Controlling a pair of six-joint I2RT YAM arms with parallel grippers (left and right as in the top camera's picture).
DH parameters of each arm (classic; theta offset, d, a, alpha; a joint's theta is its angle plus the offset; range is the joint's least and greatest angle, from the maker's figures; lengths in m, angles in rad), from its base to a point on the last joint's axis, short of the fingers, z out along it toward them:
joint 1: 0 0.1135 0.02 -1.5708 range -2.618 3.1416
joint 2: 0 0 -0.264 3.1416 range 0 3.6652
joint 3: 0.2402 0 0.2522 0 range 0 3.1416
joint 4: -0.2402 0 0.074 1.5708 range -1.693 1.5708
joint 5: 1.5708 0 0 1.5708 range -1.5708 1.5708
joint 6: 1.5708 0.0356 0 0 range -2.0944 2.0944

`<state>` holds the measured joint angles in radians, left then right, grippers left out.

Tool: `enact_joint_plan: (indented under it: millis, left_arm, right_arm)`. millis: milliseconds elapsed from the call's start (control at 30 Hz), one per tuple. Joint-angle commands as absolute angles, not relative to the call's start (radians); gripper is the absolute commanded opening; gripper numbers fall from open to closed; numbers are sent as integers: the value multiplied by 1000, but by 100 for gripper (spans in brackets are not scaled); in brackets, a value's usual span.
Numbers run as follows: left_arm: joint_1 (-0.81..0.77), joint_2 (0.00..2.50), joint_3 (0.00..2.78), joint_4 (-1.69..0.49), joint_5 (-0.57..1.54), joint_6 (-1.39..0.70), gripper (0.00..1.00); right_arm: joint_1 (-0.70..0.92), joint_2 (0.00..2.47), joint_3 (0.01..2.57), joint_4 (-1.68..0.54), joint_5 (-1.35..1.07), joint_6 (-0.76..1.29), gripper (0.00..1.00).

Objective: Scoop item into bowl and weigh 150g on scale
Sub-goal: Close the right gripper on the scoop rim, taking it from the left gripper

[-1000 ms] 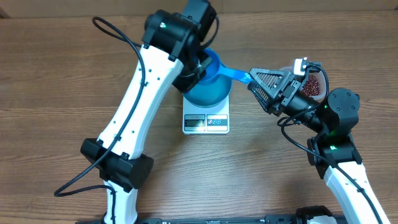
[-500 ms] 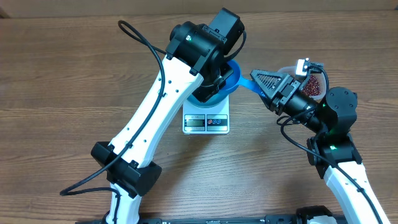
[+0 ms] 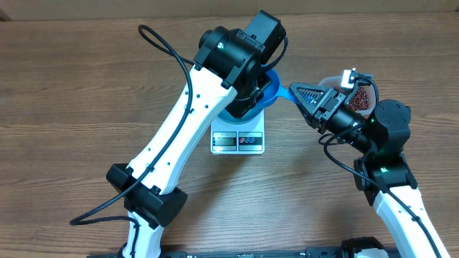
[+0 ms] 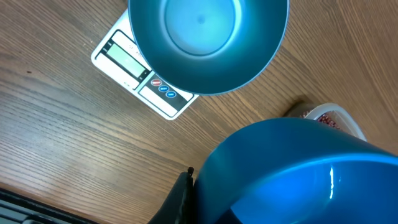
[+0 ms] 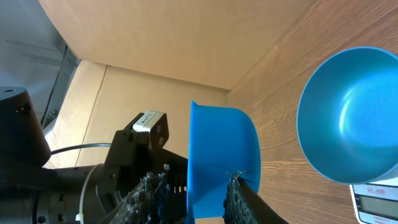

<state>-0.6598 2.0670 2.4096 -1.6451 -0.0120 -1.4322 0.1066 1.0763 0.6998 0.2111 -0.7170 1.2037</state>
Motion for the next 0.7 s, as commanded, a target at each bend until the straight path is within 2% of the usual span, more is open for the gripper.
enact_joint_plan:
  millis: [0,300,667]
  left_arm:
    - [-667,2066,2430,-1641,-35,-1472,4]
    - [-669,2067,2430,-1641,-36,-1505,4]
    - [-675,2073,2430,-1641,-36,-1505,4]
  right_arm:
    - [112,1078,719,205,-708,1195,34]
    - [112,1078,719,203,-708,1196,32]
    - [112,1078,719,203,-707,1196,9]
